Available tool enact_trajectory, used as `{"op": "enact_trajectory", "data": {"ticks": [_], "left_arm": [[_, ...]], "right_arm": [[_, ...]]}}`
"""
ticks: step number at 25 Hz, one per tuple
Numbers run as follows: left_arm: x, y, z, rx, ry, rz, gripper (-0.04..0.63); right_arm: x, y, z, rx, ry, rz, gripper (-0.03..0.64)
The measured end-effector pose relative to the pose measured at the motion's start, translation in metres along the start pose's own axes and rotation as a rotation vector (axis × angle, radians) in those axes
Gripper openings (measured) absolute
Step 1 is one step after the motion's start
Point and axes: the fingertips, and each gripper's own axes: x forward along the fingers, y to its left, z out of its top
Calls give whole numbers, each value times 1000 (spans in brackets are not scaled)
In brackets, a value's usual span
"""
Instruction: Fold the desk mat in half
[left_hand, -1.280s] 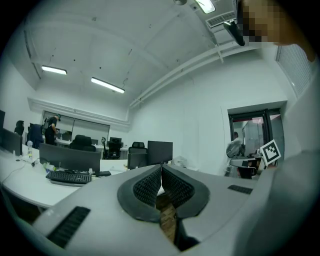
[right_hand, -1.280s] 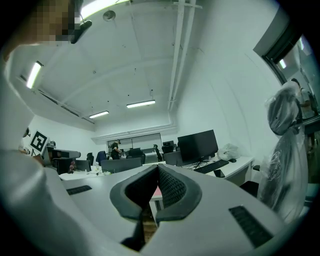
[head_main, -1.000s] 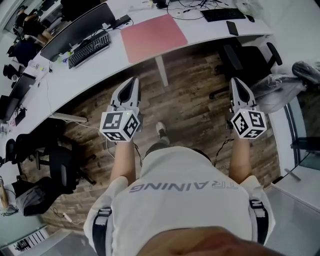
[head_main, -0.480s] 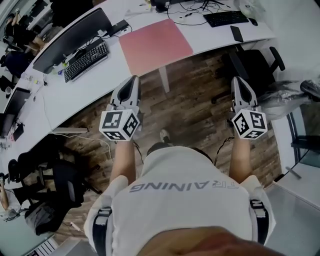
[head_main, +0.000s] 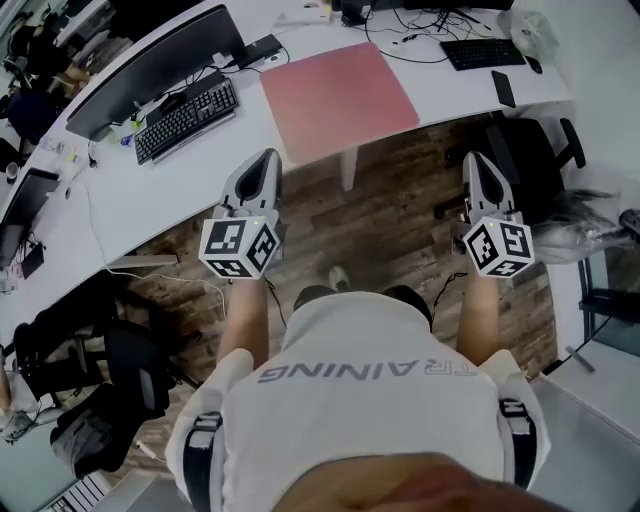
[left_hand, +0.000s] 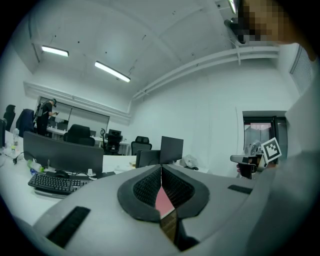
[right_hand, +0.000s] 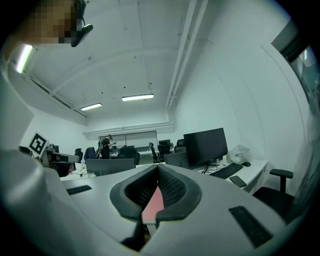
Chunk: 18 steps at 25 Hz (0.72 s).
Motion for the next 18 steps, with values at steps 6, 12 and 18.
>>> {"op": "enact_trajectory", "data": {"ticks": [6, 12, 18], "left_arm": [[3, 33, -2, -16, -2, 25, 32], [11, 62, 2, -45, -23, 86, 32], [42, 71, 10, -47, -33, 148, 32]], "right_arm": [[41, 22, -8, -5, 30, 43, 23], [81, 28, -9, -21, 50, 97, 23], [135, 9, -1, -11, 48, 156, 23]]}}
